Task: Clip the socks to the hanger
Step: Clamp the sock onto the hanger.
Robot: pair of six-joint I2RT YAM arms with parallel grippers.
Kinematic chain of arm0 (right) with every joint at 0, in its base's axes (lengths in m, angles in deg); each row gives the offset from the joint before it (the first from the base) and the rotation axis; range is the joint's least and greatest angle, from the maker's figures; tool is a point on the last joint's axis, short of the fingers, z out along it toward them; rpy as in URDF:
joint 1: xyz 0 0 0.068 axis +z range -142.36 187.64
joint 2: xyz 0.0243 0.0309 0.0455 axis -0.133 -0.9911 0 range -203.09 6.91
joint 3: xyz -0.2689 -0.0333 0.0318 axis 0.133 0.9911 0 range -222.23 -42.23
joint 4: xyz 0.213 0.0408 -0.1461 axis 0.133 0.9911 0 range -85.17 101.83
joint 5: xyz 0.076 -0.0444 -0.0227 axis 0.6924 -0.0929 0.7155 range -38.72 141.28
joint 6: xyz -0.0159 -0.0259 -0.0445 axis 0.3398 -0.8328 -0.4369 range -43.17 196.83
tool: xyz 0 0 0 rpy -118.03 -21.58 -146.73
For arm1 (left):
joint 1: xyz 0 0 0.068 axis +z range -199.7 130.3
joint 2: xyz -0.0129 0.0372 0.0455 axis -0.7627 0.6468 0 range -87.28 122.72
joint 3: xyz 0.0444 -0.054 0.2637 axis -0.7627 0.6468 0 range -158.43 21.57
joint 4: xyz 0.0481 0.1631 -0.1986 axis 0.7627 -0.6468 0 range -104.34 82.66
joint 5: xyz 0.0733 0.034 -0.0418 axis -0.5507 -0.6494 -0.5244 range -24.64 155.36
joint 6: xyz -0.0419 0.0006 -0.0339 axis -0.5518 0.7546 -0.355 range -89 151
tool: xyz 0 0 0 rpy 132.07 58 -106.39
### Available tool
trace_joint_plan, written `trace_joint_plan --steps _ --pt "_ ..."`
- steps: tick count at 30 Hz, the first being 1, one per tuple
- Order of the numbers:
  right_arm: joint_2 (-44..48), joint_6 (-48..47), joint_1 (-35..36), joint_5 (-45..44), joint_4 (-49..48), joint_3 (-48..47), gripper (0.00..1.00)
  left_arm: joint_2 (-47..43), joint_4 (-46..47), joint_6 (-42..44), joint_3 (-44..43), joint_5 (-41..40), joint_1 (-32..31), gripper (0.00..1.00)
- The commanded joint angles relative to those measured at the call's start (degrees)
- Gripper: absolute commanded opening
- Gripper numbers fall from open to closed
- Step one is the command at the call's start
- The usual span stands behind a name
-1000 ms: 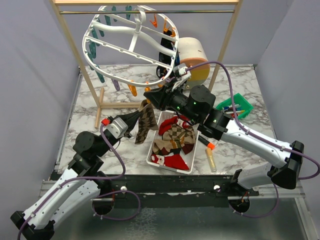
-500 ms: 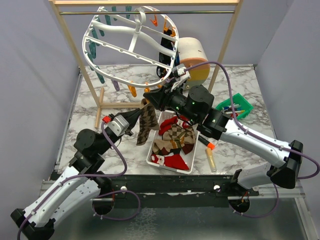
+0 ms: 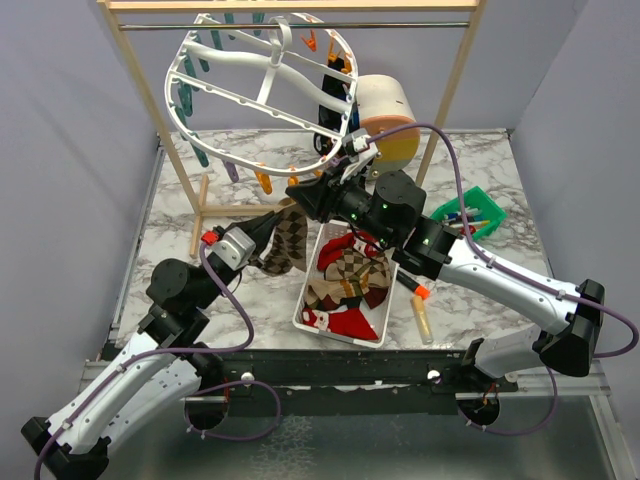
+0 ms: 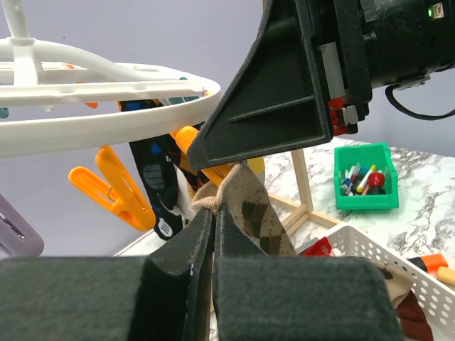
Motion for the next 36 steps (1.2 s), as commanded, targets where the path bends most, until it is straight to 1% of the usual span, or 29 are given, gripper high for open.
trace_joint_plan --steps 1,3,6,9,13,16,20,22,26,29,32,34,36 --pt "1.13 0.92 -0.24 -0.11 -1.21 1.41 0.04 0.00 1.73 1.02 -0.77 -2.29 -0.17 0.00" --pt "1.60 1.25 -0.24 0.27 -1.35 1.65 0.13 0.20 1.44 1.40 -0.71 -2.62 -0.15 0.00" --pt "1.73 1.59 -0.24 0.65 -1.09 1.27 0.31 0.48 0.99 1.82 -0.84 -2.62 -0.22 0.00" --pt "1.67 1.97 -0.24 1.56 -0.90 0.66 0.45 0.78 0.74 1.89 -1.05 -2.59 -0.15 0.00" --pt "2.24 2.78 -0.25 3.12 -0.28 -0.27 0.57 1.15 0.62 2.02 -1.32 -2.70 -0.17 0.00" --pt "2.76 3.25 -0.25 4.33 1.06 -1.31 0.63 1.47 0.53 2.23 -1.54 -2.64 -0.22 0.00" --pt "4.32 3.94 -0.24 5.32 2.67 -1.43 0.70 1.86 0.53 2.11 -1.99 -2.26 -0.21 0.00" --pt "5.71 4.20 -0.24 5.79 3.53 -0.93 0.86 1.99 0.51 1.92 -2.31 -1.87 -0.19 0.00" --pt "8.71 4.14 -0.24 6.28 5.87 -0.27 0.98 2.07 0.45 1.45 -2.94 -1.45 -0.15 0.00" --pt "11.19 3.52 -0.26 8.34 9.42 -0.22 1.00 2.04 0.45 0.99 -3.14 -1.45 -0.19 0.02" --pt "14.40 1.95 -0.27 8.00 13.13 0.35 1.00 2.24 0.37 1.09 -3.28 -1.58 -0.20 0.06" --pt "17.12 0.36 -0.24 6.09 14.72 2.14 1.00 2.33 0.36 1.27 -3.11 -2.19 -0.18 0.09" --pt "20.60 -0.45 -0.28 1.81 15.42 5.47 1.00 2.38 0.29 1.34 -2.87 -3.09 -0.22 0.12"
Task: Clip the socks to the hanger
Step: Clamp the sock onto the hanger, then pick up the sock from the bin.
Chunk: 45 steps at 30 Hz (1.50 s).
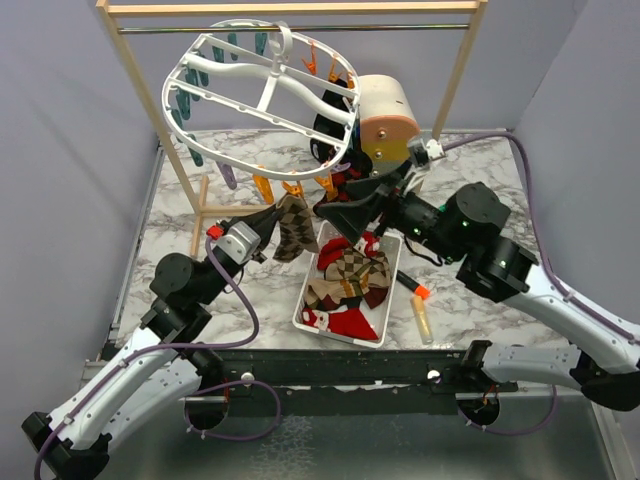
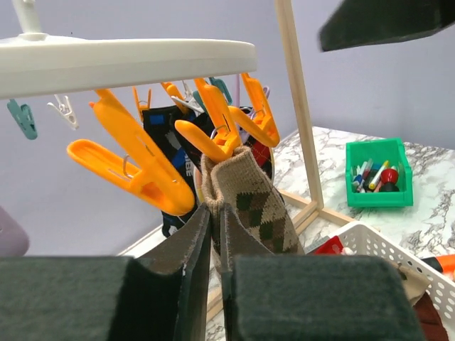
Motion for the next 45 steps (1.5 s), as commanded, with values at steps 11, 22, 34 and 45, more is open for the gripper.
trace_joint_plan --steps 11,22,34,45 --pt "16.52 -4.17 -0.14 -15.61 2.64 24.12 1.00 -3.35 -0.63 -3.88 2.91 -8.35 -0.21 0.42" --pt "13.86 -2.35 -0.13 -18.05 1.85 29.56 1.00 -9.10 -6.08 -9.88 5.82 -12.53 -0.22 0.81" --pt "8.24 -0.50 -0.13 -18.47 -4.43 31.99 1.00 -11.46 -17.22 -23.08 6.09 -23.34 -0.22 0.99" --pt "4.73 10.58 -8.28 -13.07 4.68 32.67 1.00 -7.00 -22.59 -34.43 4.32 -27.39 -0.17 0.99"
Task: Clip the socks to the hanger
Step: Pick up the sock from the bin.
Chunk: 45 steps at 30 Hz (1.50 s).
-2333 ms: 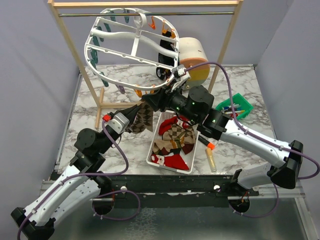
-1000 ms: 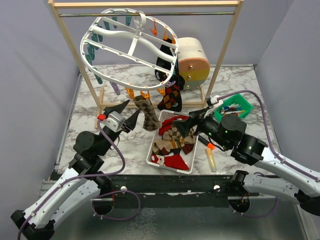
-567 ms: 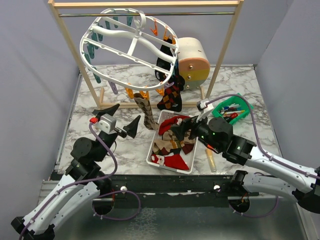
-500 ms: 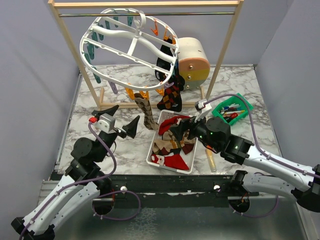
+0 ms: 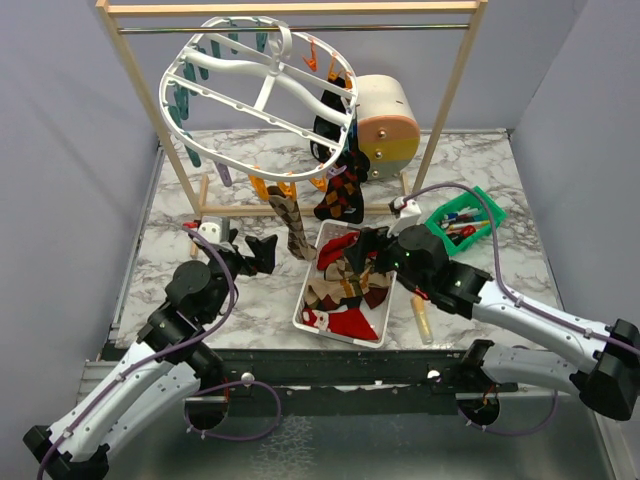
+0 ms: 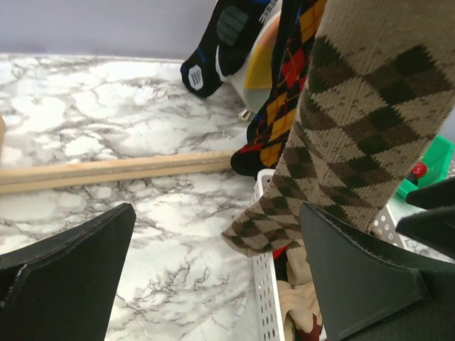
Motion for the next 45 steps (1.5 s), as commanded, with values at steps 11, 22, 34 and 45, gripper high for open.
trace_joint_plan --steps 11,22,34,45 --pt "3.77 7.23 -9.15 8.00 5.31 5.15 0.91 1.78 -1.30 -8.20 -1.27 0.53 -0.22 0.99" --pt "-11.98 -3.02 -1.12 12.39 1.26 0.70 0.71 2.81 -0.44 -5.93 -1.17 4.80 -0.16 0.99" --pt "-17.41 9.42 -4.19 5.53 -14.21 1.46 0.70 -0.87 -1.15 -5.95 -0.55 0.67 -0.20 0.99" --pt "-15.12 -5.57 0.56 21.18 -14.28 3.60 0.66 -2.74 -2.75 -6.50 -0.54 -3.41 -0.21 0.99"
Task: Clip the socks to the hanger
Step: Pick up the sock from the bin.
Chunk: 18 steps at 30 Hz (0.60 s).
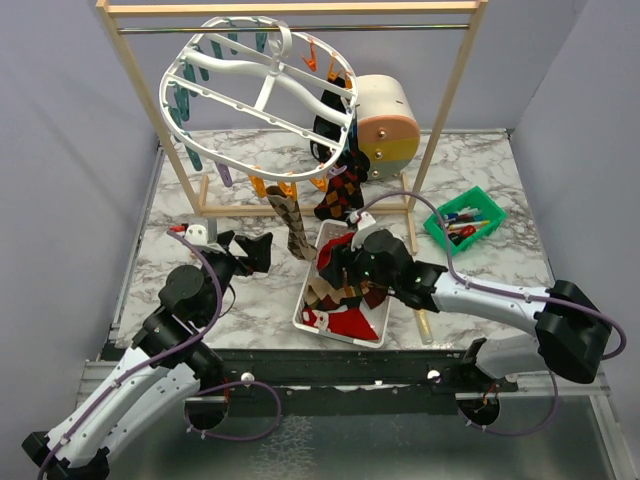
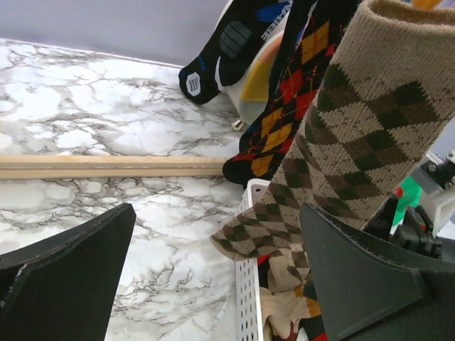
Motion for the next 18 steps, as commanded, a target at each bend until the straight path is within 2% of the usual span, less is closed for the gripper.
trace_joint_plan --steps 1,3,6,8,13,18 --pt "2.50 -5.44 1.79 10.37 -1.73 2.69 0.65 -0.75 -0.01 0.48 0.05 0.06 -0.16 0.99" --pt "1.80 -6.11 4.30 6.27 0.04 2.28 0.65 0.36 1.52 0.98 0.16 2.52 -0.22 0.98" --pt "0.87 -2.18 4.84 -8.32 3.06 2.27 0.66 2.60 0.69 0.90 -0.89 4.36 -0.22 0.97" --pt "0.58 -0.43 4.71 -14.26 1.67 3.10 0.65 3.12 -0.03 0.61 -1.18 4.14 -0.17 0.97" --pt "-5.65 -0.27 4.66 -18.64 2.22 -1.52 0.63 1.94 0.86 0.67 -0.26 2.98 -0.20 0.98" --pt "-11.33 -0.84 4.57 -18.07 4.35 -5.90 0.63 1.78 0.72 0.58 -0.24 2.07 -0.20 0.97"
